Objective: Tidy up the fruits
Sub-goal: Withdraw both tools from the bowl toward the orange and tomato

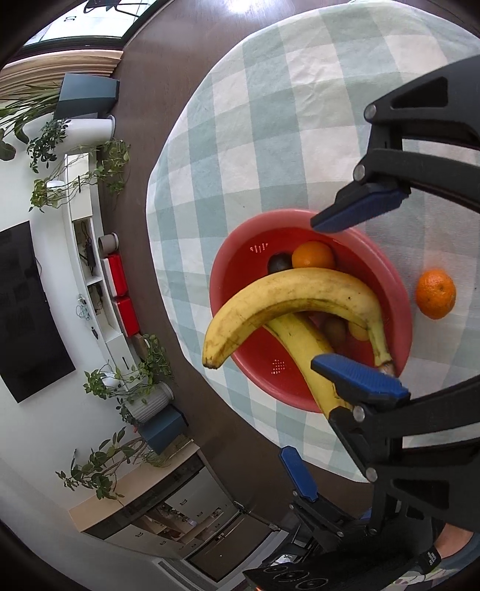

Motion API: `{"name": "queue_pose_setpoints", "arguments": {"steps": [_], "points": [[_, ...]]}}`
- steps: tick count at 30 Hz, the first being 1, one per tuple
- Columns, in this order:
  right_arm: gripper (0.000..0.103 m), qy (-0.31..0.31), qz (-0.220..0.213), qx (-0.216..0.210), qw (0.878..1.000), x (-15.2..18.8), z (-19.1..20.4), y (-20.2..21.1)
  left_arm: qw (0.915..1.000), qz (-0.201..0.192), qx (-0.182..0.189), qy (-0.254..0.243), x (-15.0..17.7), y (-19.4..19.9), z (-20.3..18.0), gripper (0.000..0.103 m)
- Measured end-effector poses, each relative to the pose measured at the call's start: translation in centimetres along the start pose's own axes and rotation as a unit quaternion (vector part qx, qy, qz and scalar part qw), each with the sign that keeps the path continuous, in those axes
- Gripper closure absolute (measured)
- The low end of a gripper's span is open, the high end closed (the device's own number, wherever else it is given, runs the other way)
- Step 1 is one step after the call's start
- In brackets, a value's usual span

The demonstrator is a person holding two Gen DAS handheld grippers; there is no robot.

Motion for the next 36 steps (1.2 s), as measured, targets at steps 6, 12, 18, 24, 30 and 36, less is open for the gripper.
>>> {"name": "queue_pose_setpoints", "arguments": {"steps": [6, 12, 18, 24, 30, 36], "points": [[0.011, 0.012, -0.036, 0.009, 0.999, 3.6, -1.7, 4.8, 0.9997, -0.011, 0.017, -0.012, 3.8, 2.4, -4.6, 0.001], [0.011, 0.004, -0.046, 0.026, 0.999, 10.3, -3.8, 7.7, 0.9996, 0.0, 0.024, -0.013, 8.3, 3.3, -8.7, 0.0], [0.011, -0.018, -0.033, 0.035, 0.999, 15.7, -4.8, 8.4, 0.9996, 0.011, 0.022, 0.011, 11.4, 3.6, -11.4, 0.0], [0.011, -0.011, -0.044, 0.038, 0.998, 16.6, -4.5, 8.8, 0.9995, 0.021, 0.009, 0.024, 12.9, 3.7, -12.5, 0.0], [0.011, -0.002, -0.036, 0.047, 0.998, 17.2, -4.3, 8.7, 0.9992, 0.033, -0.013, 0.021, 13.1, 3.5, -12.5, 0.0], [0.011, 0.003, -0.033, 0.062, 0.998, 17.4, -4.4, 8.6, 0.9988, 0.044, -0.02, 0.009, 12.7, 2.4, -12.8, 0.0]]}}
Point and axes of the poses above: each gripper's, at about its wrist camera, not at the fingertips, and y roughly against the way its jaws point, z to its left, x to its underside, the point moved 8 cm from there along -y, roughly the way its jaws point, and after that the axes turned 12 degrees about x, right-handed, at the moved point
